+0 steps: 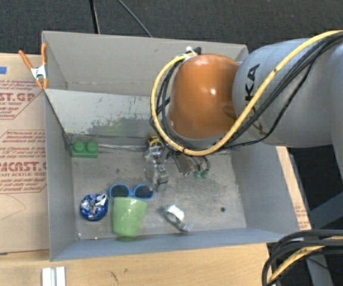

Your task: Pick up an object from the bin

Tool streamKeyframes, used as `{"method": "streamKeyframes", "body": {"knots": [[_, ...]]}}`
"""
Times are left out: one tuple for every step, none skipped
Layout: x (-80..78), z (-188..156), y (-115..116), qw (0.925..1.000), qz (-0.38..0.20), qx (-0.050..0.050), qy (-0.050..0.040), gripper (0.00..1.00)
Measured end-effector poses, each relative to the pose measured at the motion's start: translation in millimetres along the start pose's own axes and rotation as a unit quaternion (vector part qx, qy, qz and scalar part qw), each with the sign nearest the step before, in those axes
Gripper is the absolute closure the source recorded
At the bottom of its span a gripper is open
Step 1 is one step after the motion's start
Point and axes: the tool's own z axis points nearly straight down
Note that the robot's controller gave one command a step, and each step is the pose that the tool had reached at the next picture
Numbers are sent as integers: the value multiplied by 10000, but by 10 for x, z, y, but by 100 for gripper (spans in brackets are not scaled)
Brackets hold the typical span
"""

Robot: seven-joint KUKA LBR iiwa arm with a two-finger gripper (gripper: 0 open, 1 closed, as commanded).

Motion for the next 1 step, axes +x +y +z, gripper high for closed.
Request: {"method": "streamKeyframes", "body": {"knots": [[23, 47, 1, 10000, 0, -3, 44, 0]]}}
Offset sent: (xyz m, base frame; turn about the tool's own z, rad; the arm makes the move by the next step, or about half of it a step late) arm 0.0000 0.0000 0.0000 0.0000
